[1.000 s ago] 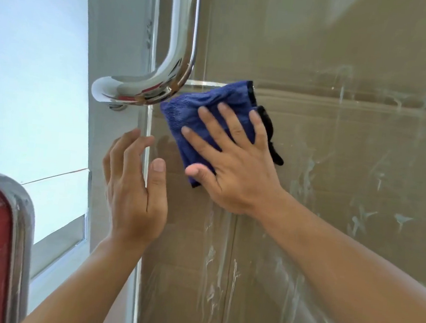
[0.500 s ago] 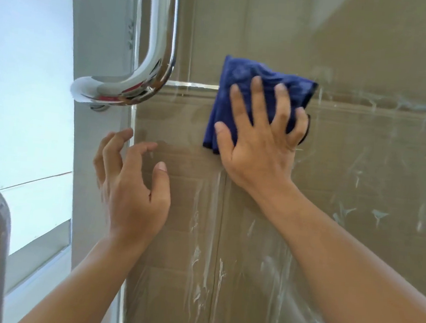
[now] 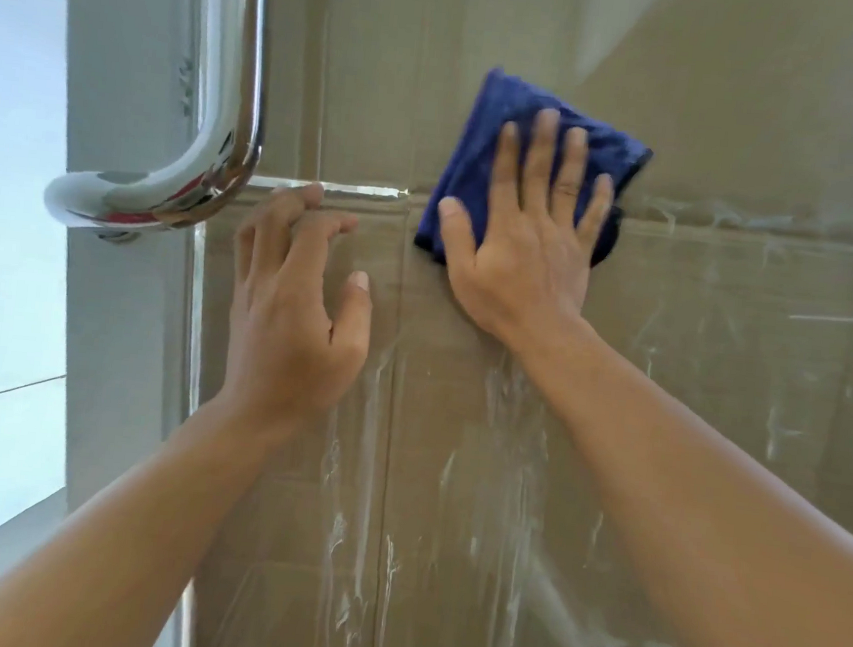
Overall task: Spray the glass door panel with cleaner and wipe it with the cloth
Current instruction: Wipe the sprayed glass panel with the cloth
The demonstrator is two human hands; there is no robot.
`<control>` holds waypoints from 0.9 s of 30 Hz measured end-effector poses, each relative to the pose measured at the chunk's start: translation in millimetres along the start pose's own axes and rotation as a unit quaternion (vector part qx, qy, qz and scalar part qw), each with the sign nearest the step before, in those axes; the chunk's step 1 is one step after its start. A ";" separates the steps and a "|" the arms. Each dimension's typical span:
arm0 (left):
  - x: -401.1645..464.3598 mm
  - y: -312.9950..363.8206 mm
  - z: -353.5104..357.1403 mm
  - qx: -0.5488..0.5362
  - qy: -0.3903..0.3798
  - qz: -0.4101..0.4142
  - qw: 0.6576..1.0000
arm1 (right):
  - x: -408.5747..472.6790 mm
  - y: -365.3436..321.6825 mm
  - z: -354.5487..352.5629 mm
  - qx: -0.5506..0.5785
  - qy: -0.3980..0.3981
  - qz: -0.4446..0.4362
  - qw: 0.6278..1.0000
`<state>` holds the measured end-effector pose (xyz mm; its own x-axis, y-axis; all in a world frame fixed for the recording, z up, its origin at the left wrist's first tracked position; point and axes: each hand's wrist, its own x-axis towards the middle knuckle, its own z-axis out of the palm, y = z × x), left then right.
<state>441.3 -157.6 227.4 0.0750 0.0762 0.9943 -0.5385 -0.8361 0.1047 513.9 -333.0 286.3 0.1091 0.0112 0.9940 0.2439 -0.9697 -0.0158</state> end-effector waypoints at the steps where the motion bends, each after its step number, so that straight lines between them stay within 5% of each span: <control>1: 5.0 1.3 1.6 0.004 -0.003 0.004 1.000 | -2.7 -0.4 -0.9 -0.009 -0.005 -0.080 0.997; 4: 17.9 10.1 8.2 0.000 -0.018 0.004 1.000 | -8.1 13.2 1.2 -0.029 -0.006 -0.220 0.975; 8: 26.9 24.9 17.1 0.001 -0.065 0.008 0.998 | 0.8 34.4 0.3 0.000 0.013 0.031 0.999; 10: 30.6 28.8 20.1 -0.003 -0.080 0.009 0.997 | -1.1 35.8 -1.5 0.000 0.005 0.055 0.998; 15: 34.7 34.9 28.8 -0.004 -0.115 0.010 0.993 | -20.5 55.8 -4.7 -0.033 -0.001 -0.232 0.972; 21: 34.5 43.5 38.5 0.009 -0.123 0.034 0.992 | -11.6 68.0 -5.1 0.001 0.016 0.077 0.997; 25: 36.8 48.5 44.3 0.015 -0.125 0.042 0.991 | -20.5 79.4 -8.6 -0.033 0.004 -0.189 0.981; 27: 38.5 50.4 47.2 0.015 -0.126 0.044 0.991 | -20.1 95.7 -7.9 -0.042 0.012 -0.218 0.975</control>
<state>456.7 -222.4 269.9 0.2371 -0.1329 0.9624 -0.5270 -0.8498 0.0124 527.5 -427.9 265.7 -0.0091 0.4220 0.9066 0.1818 -0.8908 0.4165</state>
